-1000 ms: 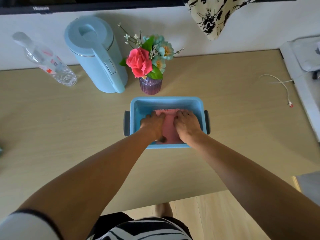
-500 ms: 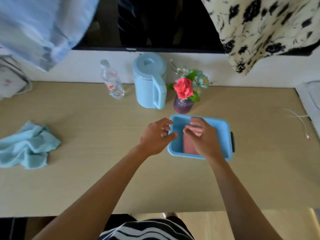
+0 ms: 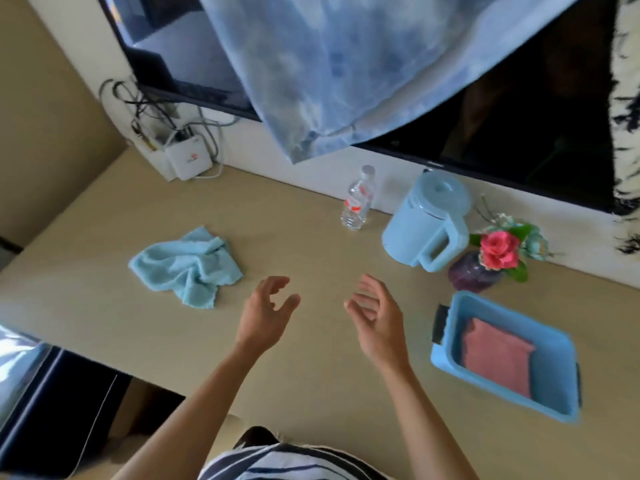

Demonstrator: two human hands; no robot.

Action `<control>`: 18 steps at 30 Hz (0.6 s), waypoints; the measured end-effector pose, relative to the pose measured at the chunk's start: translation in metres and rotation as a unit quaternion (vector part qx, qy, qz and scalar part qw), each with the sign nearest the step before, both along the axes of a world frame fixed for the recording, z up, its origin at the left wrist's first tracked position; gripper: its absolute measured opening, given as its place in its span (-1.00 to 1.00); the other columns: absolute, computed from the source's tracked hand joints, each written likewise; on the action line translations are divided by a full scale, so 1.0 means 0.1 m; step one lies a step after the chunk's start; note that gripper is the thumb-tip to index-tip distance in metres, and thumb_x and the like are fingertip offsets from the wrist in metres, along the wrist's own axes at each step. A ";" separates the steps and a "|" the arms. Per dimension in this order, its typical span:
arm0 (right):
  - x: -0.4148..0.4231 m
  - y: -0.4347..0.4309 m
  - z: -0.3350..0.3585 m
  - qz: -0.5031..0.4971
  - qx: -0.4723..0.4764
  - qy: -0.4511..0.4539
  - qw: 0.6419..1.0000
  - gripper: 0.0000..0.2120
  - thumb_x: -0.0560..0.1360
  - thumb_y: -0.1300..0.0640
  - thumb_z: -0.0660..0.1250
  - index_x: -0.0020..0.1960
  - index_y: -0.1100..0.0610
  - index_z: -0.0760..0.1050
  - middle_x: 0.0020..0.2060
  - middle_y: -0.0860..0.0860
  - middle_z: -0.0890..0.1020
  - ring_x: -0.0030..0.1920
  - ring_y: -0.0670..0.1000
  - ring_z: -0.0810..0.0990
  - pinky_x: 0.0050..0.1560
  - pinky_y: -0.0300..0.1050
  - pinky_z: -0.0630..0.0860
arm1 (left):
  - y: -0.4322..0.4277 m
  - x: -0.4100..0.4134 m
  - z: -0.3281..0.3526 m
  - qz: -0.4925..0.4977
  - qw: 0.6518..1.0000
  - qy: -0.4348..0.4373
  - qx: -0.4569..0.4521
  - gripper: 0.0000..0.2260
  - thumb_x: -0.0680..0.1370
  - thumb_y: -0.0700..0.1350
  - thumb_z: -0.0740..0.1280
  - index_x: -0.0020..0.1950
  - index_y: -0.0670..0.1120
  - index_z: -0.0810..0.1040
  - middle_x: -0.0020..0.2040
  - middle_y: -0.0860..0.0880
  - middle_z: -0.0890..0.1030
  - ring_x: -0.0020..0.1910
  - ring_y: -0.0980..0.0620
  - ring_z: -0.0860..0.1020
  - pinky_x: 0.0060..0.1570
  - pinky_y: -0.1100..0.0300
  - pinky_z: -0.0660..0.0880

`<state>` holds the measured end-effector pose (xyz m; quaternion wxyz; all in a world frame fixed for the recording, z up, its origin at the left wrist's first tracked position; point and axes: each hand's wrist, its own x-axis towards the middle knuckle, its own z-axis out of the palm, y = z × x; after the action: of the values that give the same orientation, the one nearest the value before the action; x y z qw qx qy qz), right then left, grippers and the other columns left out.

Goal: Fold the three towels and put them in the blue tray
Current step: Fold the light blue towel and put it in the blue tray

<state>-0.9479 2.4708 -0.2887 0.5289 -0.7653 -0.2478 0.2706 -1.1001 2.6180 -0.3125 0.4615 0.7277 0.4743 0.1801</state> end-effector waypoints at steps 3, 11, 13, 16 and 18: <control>-0.18 0.20 -0.03 0.035 -0.016 -0.006 0.999 -0.55 0.51 0.17 0.45 0.36 0.05 0.44 0.20 0.01 0.61 0.15 -0.07 0.64 0.18 -0.07 0.59 | 0.29 -0.26 -0.20 0.009 0.999 0.047 0.025 -0.68 0.50 0.01 0.45 0.23 -0.04 0.58 0.20 0.00 0.59 0.21 0.02 0.53 0.20 0.02 0.52; -0.53 0.45 -0.14 0.067 -0.057 -0.008 0.996 -0.59 0.52 0.19 0.44 0.34 0.07 0.47 0.20 0.02 0.60 0.14 -0.10 0.64 -0.01 -0.44 0.50 | 1.00 -1.00 -0.93 -0.048 0.931 0.358 0.045 -0.52 0.50 0.13 0.39 0.38 0.03 0.48 0.58 -0.15 0.07 0.58 -0.18 -0.06 0.47 -0.15 0.23; -0.60 0.47 -0.17 0.073 -0.064 -0.011 0.995 -0.63 0.53 0.17 0.43 0.30 0.00 0.46 0.20 0.00 0.59 0.13 -0.12 0.64 -0.02 -0.44 0.51 | 1.06 -1.07 -1.01 -0.079 0.922 0.378 0.010 -0.47 0.51 0.16 0.37 0.43 0.01 0.43 0.58 -0.11 0.10 0.59 -0.14 -0.04 0.47 -0.14 0.24; -0.65 0.48 -0.20 0.075 -0.074 -0.015 0.994 -0.63 0.53 0.16 0.43 0.28 -0.05 0.46 0.20 -0.01 0.58 0.11 -0.14 0.64 -0.04 -0.44 0.51 | 1.10 -1.10 -1.06 -0.087 0.920 0.380 0.029 -0.45 0.52 0.14 0.36 0.44 -0.07 0.40 0.54 -0.06 0.21 0.55 -0.12 0.11 0.44 -0.10 0.29; -0.66 0.48 -0.20 0.072 -0.083 -0.015 0.994 -0.63 0.53 0.15 0.43 0.30 -0.03 0.47 0.20 -0.02 0.58 0.11 -0.14 0.64 -0.05 -0.45 0.50 | 1.12 -1.12 -1.07 -0.077 0.928 0.360 0.062 -0.51 0.52 0.11 0.37 0.37 -0.10 0.46 0.44 -0.04 0.35 0.46 -0.10 0.27 0.38 -0.06 0.34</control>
<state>-1.0141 2.5190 -0.3091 0.4389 -0.7908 -0.2869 0.3157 -1.2125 2.7298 -0.4198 0.2258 0.8053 0.5388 -0.1011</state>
